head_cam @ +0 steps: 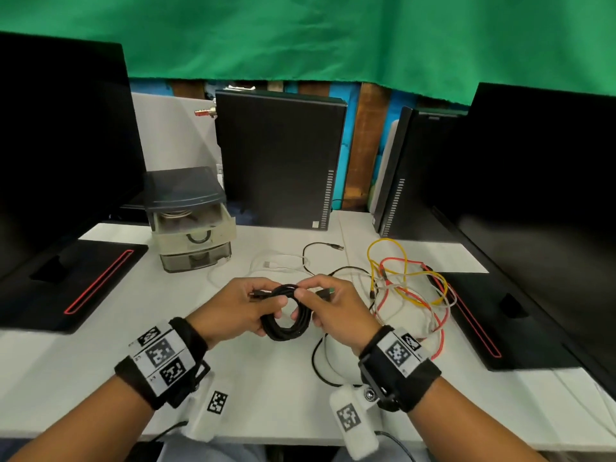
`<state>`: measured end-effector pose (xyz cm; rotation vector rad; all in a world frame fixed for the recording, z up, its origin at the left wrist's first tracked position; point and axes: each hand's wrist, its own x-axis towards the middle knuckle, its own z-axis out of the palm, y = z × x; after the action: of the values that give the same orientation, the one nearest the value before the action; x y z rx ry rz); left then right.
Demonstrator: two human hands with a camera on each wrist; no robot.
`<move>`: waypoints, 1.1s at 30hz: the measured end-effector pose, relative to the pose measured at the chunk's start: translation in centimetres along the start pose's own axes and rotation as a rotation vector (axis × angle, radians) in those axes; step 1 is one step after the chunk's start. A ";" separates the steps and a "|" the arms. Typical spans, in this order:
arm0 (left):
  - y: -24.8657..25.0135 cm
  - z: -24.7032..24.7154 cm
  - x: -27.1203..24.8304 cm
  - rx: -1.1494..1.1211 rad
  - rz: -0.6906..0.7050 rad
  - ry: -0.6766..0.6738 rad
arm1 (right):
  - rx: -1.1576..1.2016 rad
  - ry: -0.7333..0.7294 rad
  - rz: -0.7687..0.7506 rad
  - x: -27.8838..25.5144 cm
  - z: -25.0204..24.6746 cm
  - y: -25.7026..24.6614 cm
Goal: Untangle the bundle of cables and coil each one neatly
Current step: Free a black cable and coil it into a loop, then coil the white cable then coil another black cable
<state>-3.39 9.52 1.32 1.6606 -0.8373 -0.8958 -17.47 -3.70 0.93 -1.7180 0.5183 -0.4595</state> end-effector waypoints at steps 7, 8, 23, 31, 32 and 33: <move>-2.6 -4.2 1.8 0.456 -0.024 0.283 | -0.092 0.122 0.208 2.3 -0.6 2.2; -2.7 -4.3 2.0 0.540 -0.059 0.242 | -0.127 0.111 0.244 2.6 -0.5 2.5; -3.9 -9.2 -0.7 1.135 -0.379 0.184 | -0.224 -0.089 0.398 3.9 7.9 2.1; -1.6 -8.6 -1.5 0.879 -0.166 0.348 | -0.996 0.075 0.046 5.9 6.7 -0.3; -1.0 -8.0 -1.5 0.825 -0.134 0.350 | -1.019 0.044 0.072 6.7 6.8 -0.1; -0.4 -7.3 -1.5 0.771 -0.106 0.344 | -1.044 -0.005 0.120 7.4 6.6 0.2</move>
<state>2.25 14.20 2.58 2.4554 -0.9142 -0.3271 -7.66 -2.68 -0.40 -2.6495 0.9518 -0.0684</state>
